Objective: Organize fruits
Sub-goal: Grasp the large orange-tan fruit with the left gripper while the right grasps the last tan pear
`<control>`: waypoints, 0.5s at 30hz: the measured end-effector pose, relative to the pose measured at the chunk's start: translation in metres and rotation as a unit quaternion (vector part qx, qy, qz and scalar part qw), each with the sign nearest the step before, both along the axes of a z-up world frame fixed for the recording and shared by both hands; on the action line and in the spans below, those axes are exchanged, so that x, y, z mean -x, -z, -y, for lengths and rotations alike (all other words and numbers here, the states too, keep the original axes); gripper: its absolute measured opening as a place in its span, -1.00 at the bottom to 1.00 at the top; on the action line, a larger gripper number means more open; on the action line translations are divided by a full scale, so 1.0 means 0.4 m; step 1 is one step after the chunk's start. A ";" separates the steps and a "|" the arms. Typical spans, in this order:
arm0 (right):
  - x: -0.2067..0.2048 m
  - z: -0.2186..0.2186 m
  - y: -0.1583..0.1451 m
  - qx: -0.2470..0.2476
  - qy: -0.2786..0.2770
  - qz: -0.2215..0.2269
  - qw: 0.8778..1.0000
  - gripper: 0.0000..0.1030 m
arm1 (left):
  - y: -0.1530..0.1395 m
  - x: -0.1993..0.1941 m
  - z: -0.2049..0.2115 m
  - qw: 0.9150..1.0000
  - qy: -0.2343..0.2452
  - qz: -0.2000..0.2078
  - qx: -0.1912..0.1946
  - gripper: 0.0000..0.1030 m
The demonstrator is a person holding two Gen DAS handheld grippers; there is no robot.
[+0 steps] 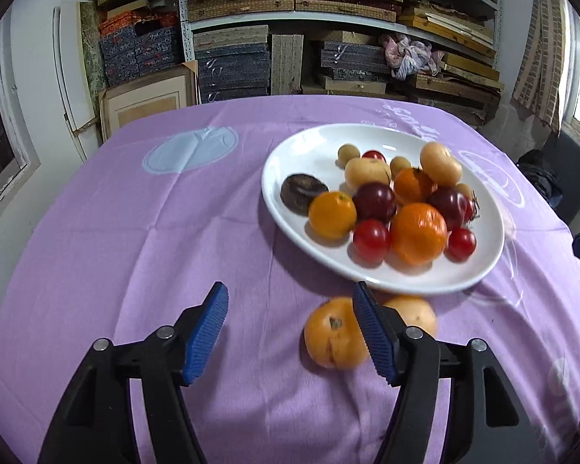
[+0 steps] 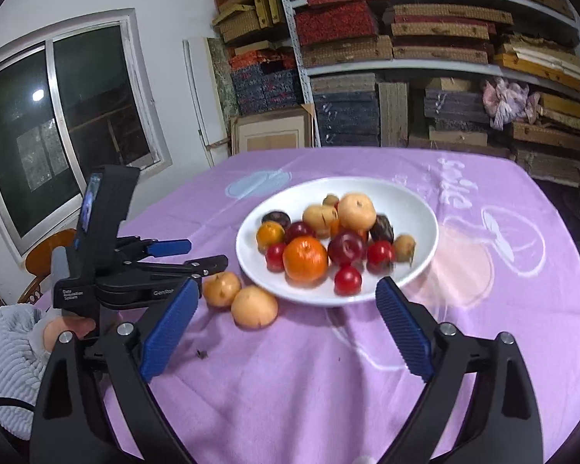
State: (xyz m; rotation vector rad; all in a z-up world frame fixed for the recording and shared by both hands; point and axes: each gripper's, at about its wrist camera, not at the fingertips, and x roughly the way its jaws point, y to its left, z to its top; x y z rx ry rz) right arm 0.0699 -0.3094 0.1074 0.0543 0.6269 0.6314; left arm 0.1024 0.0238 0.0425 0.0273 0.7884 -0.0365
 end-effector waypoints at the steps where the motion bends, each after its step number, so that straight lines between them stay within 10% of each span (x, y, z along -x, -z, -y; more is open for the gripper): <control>1: -0.001 0.000 0.024 0.006 0.001 -0.013 1.000 0.76 | 0.000 0.010 -0.003 1.000 -0.004 0.008 0.004 0.33; 15: -0.030 -0.014 0.089 0.025 -0.003 -0.050 0.998 0.76 | 0.009 0.019 -0.005 0.999 0.012 0.018 0.029 0.55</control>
